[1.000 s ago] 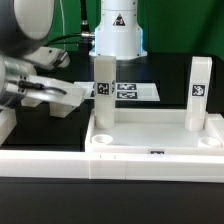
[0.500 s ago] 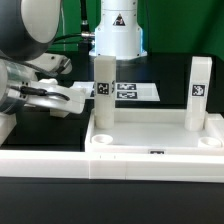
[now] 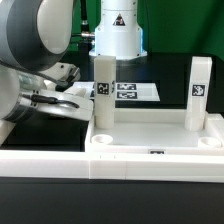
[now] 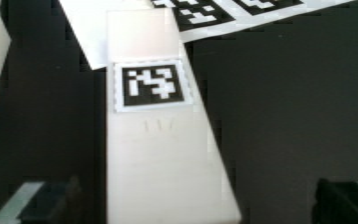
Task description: Assemble desk
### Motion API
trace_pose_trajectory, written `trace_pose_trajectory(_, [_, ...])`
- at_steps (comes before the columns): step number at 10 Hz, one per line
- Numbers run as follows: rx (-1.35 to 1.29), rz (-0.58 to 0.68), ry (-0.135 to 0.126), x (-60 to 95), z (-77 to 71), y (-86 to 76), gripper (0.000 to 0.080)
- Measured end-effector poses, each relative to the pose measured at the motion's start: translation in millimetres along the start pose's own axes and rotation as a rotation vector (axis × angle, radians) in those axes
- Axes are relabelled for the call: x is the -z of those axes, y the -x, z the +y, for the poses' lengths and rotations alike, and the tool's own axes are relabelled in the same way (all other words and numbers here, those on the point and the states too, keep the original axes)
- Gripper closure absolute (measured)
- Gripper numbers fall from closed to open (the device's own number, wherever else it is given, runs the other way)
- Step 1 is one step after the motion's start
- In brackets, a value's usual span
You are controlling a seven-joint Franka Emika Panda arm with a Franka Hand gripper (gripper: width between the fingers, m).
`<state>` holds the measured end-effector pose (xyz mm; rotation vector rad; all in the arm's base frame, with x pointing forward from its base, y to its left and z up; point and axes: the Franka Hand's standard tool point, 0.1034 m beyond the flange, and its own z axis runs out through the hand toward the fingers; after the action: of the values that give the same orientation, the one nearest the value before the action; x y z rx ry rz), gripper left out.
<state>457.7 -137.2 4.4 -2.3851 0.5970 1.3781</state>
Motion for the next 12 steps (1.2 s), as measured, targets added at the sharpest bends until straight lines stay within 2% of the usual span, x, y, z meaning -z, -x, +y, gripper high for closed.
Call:
trace_pose_trajectory(1, [-0.001, -0.002, -0.001, -0.8, 0.5, 0.1, 0.015])
trace_pose_trajectory(3, [-0.001, -0.002, -0.001, -0.8, 0.8, 0.1, 0.0406])
trace_pose_trajectory(4, [-0.002, -0.002, -0.002, -0.6, 1.4, 0.1, 0.0406])
trace_pose_trajectory(5, [-0.003, -0.002, -0.003, -0.3, 2.0, 0.1, 0.0509])
trace_pose_trajectory(9, [0.042, 0.005, -0.002, 4.3, 9.3, 0.5, 0.0509])
trace_pose_trajectory(10, [0.066, 0.007, -0.006, 11.8, 11.7, 5.4, 0.0509])
trace_pose_trajectory(12, [0.096, 0.025, -0.01, 37.9, 9.7, 20.4, 0.0509])
